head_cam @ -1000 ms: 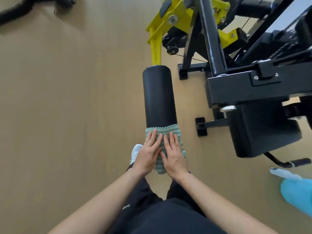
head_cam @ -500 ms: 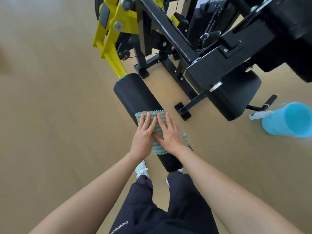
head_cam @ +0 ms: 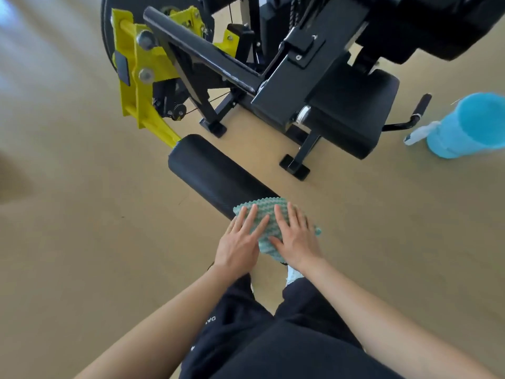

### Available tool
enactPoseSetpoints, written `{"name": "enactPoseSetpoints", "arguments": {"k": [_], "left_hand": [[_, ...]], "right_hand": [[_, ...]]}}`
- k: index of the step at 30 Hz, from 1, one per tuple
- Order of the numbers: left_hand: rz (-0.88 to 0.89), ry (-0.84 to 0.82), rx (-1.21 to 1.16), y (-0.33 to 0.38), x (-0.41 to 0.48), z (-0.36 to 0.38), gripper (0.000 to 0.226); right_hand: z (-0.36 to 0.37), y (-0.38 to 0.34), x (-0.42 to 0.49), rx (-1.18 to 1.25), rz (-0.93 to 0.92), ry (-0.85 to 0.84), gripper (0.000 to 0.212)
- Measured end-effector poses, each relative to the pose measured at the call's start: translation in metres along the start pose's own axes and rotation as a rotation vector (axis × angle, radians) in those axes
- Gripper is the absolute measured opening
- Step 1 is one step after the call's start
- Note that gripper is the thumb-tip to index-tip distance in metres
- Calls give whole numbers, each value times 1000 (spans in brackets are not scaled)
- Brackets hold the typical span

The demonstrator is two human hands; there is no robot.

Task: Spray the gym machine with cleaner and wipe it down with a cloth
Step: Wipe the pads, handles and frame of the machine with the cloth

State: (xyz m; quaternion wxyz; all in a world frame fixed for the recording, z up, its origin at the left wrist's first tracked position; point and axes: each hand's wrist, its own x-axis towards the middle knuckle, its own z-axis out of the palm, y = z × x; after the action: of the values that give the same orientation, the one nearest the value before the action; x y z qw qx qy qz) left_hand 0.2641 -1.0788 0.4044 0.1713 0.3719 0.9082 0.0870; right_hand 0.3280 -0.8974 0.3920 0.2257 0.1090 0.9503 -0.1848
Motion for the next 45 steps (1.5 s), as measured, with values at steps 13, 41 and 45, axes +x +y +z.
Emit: {"name": "enactPoseSetpoints", "arguments": {"k": [13,41,45], "left_hand": [[-123,86,21,-204,72,-95,50],[-178,-131,-354,-268,120,-130,58],[-224,-136,-458,-275,116,-129,58]], "right_hand": [[-29,-164,146,33,208,38,81],[27,-152,56,237,1064,444,70],[18,-166,85,283,929,447,64]]}}
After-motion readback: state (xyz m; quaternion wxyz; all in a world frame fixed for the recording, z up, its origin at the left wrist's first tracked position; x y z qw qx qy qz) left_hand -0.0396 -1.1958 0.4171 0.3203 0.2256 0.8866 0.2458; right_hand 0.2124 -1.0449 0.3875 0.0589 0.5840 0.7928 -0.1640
